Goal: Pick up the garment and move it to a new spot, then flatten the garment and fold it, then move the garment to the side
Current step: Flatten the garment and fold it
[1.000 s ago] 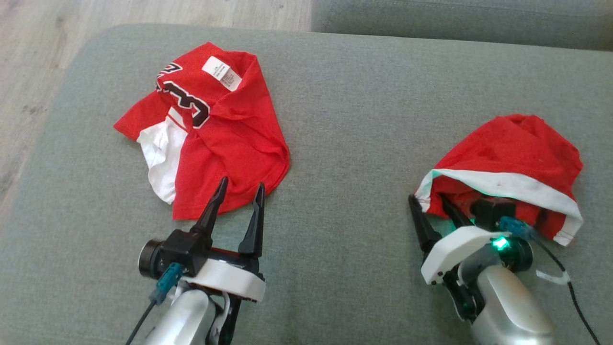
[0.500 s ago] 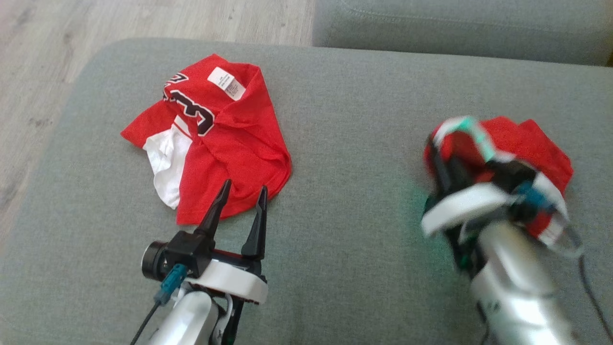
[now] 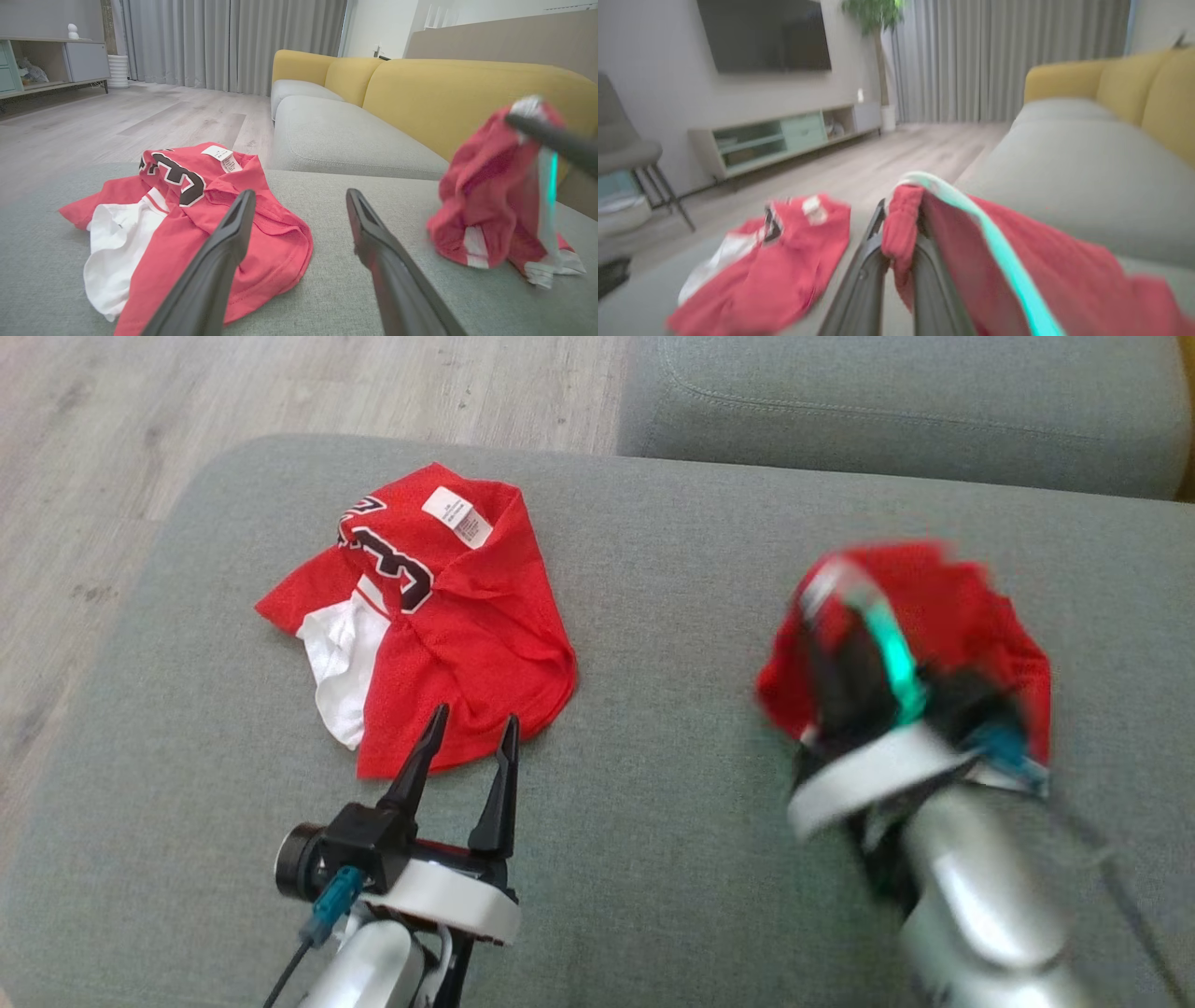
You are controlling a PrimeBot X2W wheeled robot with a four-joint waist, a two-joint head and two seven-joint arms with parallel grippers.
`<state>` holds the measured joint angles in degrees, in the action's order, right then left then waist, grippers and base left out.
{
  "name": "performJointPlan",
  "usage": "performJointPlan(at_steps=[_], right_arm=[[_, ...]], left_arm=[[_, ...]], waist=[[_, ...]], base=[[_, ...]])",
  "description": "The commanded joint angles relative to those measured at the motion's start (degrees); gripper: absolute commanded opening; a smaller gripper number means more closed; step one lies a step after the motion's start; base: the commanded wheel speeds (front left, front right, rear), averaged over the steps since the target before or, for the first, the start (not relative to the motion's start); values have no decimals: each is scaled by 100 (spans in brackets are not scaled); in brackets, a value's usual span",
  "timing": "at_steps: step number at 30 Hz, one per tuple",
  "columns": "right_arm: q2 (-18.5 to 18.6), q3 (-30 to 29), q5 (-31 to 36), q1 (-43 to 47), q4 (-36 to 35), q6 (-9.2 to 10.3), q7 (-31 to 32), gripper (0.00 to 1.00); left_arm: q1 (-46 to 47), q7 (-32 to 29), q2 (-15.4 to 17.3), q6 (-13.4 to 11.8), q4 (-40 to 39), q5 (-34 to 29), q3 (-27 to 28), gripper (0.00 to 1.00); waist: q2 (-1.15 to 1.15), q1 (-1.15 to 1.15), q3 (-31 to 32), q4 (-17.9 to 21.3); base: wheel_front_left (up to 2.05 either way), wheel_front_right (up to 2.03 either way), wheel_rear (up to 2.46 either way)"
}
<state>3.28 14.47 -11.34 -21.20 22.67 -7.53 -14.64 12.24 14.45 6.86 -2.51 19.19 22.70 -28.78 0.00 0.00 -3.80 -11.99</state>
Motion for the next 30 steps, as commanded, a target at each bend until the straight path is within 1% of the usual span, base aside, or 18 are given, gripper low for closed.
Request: performJointPlan(at_steps=[1,2,3,4,5,6,8,11,14,17,21,24,25,28,30], right_arm=[[-40,479,-37,1,146,4,75,0],[-40,743,-96,40,349,4,201,0],[-40,1044,-127,48,505,4,292,9],[-40,1314,-163,39,637,4,372,58],[-40,1314,-163,39,637,4,372,58],[-40,1540,-213,27,770,4,477,100],[-40,1939,-329,-33,939,4,615,100],[-40,2312,-568,-124,1089,4,760,100],[-40,2482,-770,-172,1161,4,790,100],[-40,2444,-891,-129,1114,4,626,100],[-40,2186,-870,91,932,4,381,100],[-39,1818,-706,350,739,4,256,100],[-15,1620,-550,548,571,4,228,100],[55,1187,-324,850,291,4,216,100],[57,606,-72,1066,100,4,181,100]], left_arm=[[152,54,23,6,-185,-22,209,100],[153,54,21,6,-179,-20,204,100],[155,54,21,4,-174,-18,203,100],[158,54,22,1,-170,-16,206,100],[158,54,22,1,-170,-16,206,100],[162,54,23,0,-165,-13,207,100],[172,54,26,6,-152,-9,203,100],[175,55,29,2,-133,-5,207,100],[165,55,26,0,-122,1,208,100],[165,55,31,-3,-116,8,223,100],[152,55,55,-37,-170,7,289,100],[136,55,71,-55,-220,6,341,100],[119,55,85,-67,-250,7,381,100],[94,55,99,-66,-270,-1,404,100],[83,55,103,-71,-294,-5,421,100]], waist=[[0,0,-8,2],[0,0,-12,12],[0,0,-17,25],[0,0,-22,39],[0,0,-22,39],[0,0,-28,53],[0,0,-34,79],[0,0,-19,121],[0,0,9,162],[0,0,42,226],[0,0,77,388],[0,0,109,525],[0,0,124,629],[0,0,144,755],[0,0,142,831]], base=[[0,0,0],[0,0,0],[0,0,0],[0,0,0],[0,0,0],[0,0,0],[0,0,0],[0,0,0],[0,0,0],[0,0,0],[0,0,0],[0,0,0],[0,0,0],[0,0,0],[0,0,0]])
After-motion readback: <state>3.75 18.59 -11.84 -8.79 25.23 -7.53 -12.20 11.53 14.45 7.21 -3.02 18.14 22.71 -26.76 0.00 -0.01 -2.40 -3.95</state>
